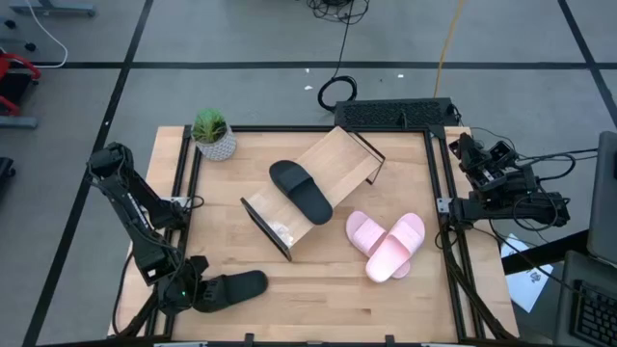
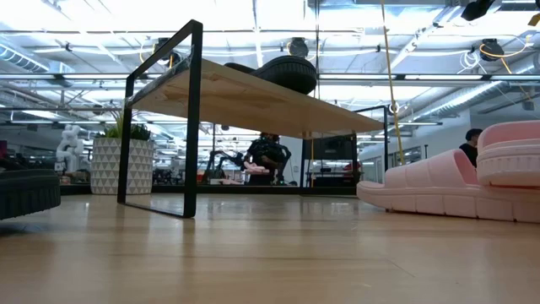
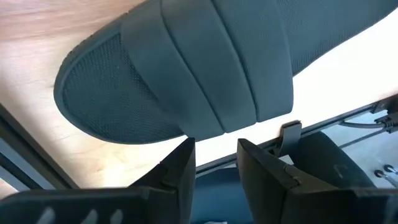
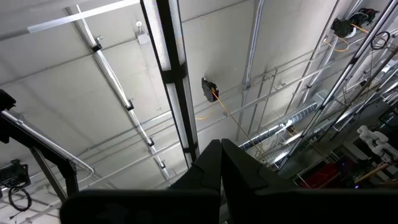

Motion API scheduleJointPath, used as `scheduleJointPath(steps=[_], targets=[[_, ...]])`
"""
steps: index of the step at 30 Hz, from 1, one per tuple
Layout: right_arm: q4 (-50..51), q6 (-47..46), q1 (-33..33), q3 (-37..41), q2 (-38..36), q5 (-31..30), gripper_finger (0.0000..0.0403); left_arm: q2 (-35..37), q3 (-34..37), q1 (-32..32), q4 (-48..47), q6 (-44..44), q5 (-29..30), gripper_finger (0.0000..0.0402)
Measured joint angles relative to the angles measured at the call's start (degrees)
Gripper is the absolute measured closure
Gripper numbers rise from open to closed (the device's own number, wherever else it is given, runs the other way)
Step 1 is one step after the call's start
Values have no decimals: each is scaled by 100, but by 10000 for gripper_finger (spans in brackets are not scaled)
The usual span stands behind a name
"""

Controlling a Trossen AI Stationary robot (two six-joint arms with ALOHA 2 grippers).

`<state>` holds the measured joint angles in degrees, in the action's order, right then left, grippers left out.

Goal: Pick and place slides into the shelf
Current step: Put the black slide on the shelf

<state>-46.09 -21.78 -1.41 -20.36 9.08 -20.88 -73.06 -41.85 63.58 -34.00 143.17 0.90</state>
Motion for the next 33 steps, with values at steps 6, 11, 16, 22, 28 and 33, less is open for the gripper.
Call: scheduleJointPath(steps=[6,11,16,22,28,33], targets=[[-47,2,0,0,-1,0,403,-48,-2,31,-63,-24,-65,284],[-46,15,0,0,-1,-2,403,-125,-2,32,-63,-65,-155,284],[-72,15,0,0,-2,-4,403,-136,7,32,-39,-79,-288,284],[-85,15,0,0,-2,-2,403,-269,4,32,-28,-122,-380,284],[-180,17,0,0,-1,-4,403,-310,31,56,127,-120,42,284],[-265,4,0,0,-2,-2,403,-317,32,100,121,-68,-79,284]])
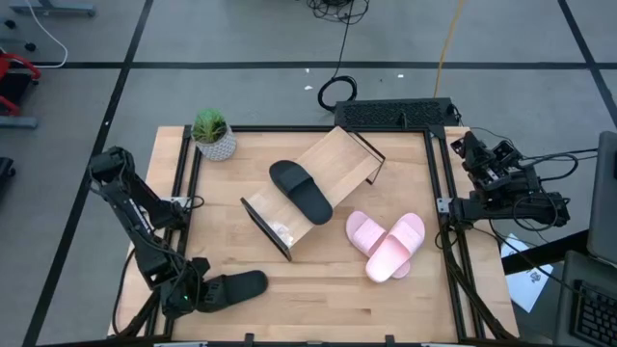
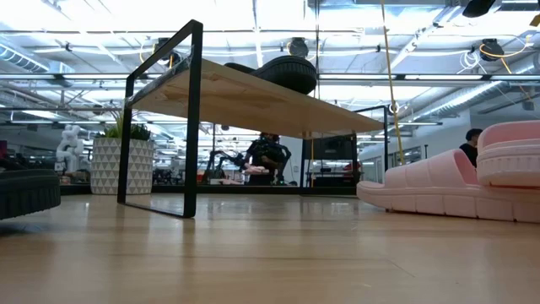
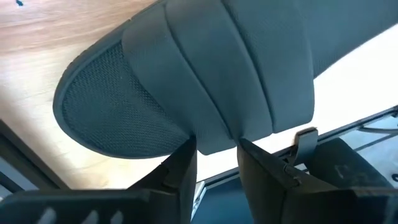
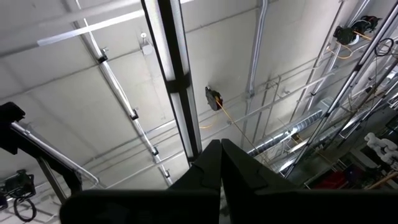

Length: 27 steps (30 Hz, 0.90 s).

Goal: Pick and place slides into the shelf
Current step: Put the black slide on the shelf

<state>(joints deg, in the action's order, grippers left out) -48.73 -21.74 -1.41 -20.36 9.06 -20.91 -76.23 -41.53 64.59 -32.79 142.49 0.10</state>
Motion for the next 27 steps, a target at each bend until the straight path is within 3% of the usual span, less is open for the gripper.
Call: scheduleJointPath(steps=[10,19,20,23,27], targets=[[-11,-6,0,0,0,0,403,34,-76,50,-71,57,18,284],[6,-5,0,0,0,9,403,129,-612,67,-1019,23,-195,284],[19,-6,0,0,2,13,403,134,-589,80,-1148,24,-728,284],[24,-11,-2,0,4,15,403,70,-494,151,-1140,108,-1574,285],[-163,-90,27,6,125,164,403,79,-483,187,-1019,156,-1409,285]])
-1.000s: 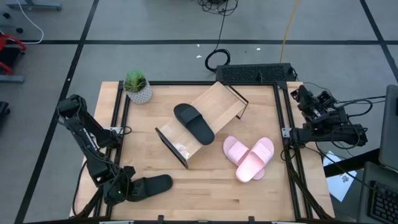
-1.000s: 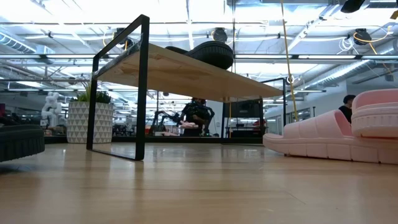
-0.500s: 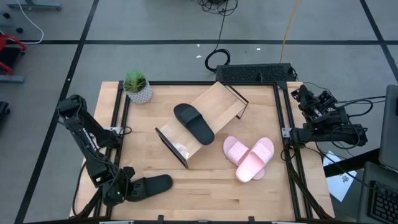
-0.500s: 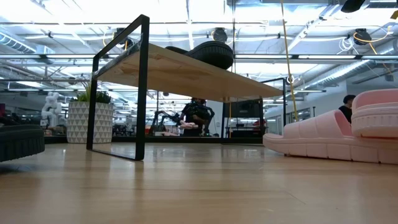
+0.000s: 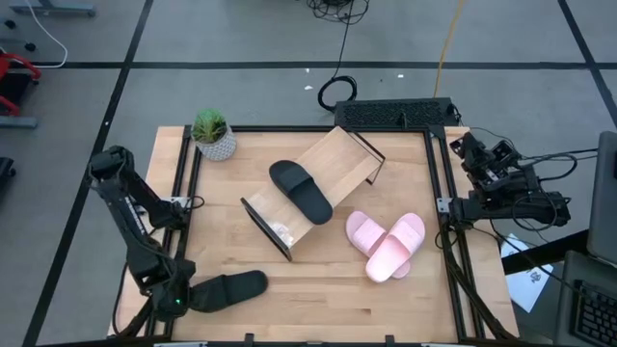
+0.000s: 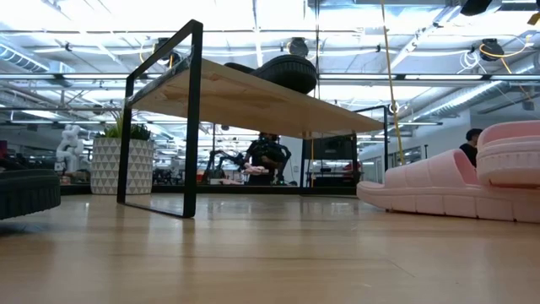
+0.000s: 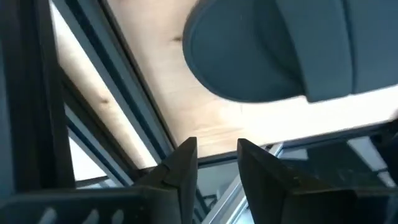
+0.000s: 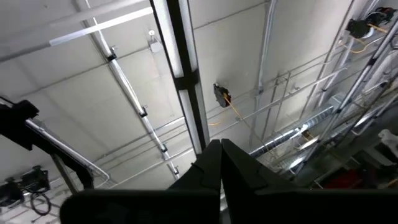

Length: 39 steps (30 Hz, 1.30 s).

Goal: Pick and place slides into the shelf
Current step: Put the black slide on the shelf

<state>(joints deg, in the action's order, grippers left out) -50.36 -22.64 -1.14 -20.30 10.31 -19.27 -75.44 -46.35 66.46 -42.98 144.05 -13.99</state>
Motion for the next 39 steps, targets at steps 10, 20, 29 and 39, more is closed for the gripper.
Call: scheduleJointPath(steps=[10,20,29,39], targets=[[-219,-22,-10,-10,260,-4,403,25,-860,-689,-663,-882,3348,284],[-274,86,-10,-10,267,2,403,26,-922,-1170,-706,-1581,3057,284],[-274,84,-10,-10,267,4,403,-17,-771,-909,-620,-1011,2784,284],[-267,86,-10,-10,267,7,403,-17,-771,-886,-474,-1004,2779,284]])
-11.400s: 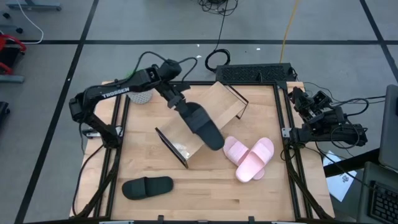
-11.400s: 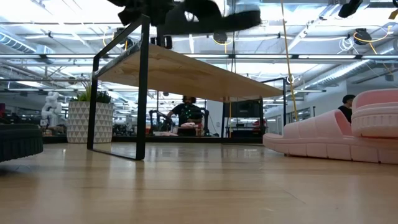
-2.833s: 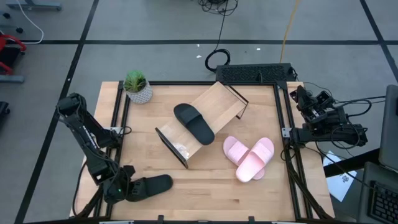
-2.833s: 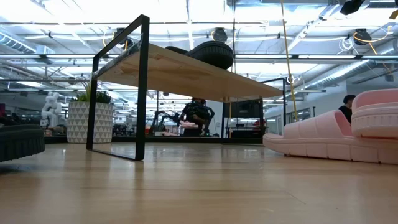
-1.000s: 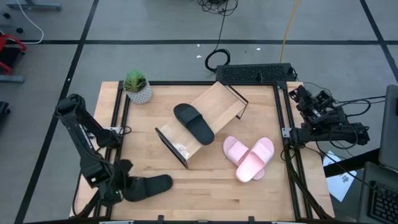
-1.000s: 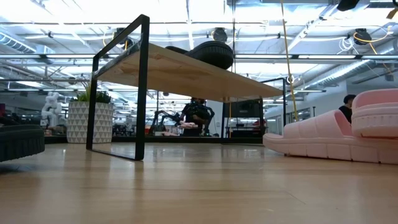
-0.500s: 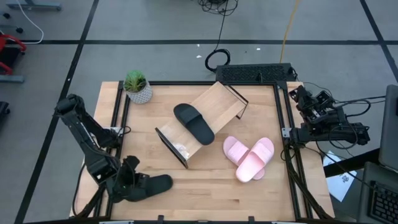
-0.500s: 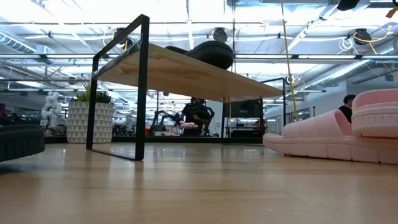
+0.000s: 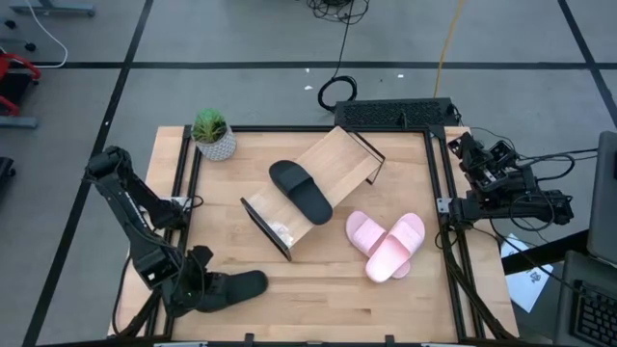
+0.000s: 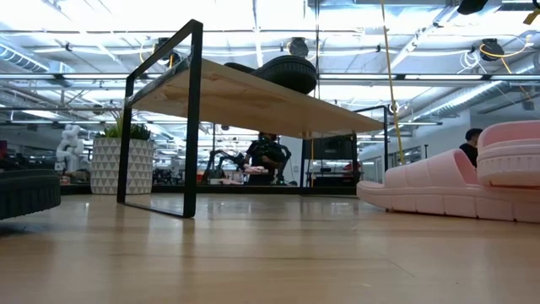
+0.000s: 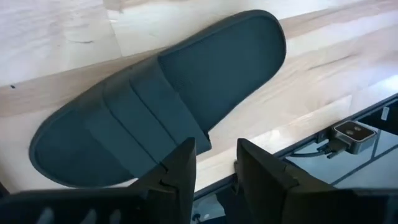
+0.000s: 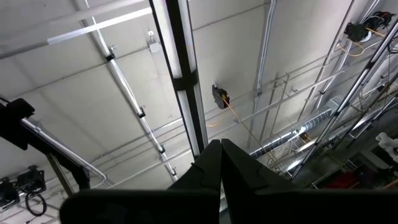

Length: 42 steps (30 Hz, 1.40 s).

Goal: Pick and place slides into the shelf
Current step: Put the black slide on the shelf

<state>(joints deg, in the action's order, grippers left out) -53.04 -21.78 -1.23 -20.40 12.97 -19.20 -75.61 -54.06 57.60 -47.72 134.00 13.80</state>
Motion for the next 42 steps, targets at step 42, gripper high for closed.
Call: scheduleJointPath(steps=[42], targets=[[146,191,0,0,0,-28,403,-533,-2,-432,841,-127,-658,284]])
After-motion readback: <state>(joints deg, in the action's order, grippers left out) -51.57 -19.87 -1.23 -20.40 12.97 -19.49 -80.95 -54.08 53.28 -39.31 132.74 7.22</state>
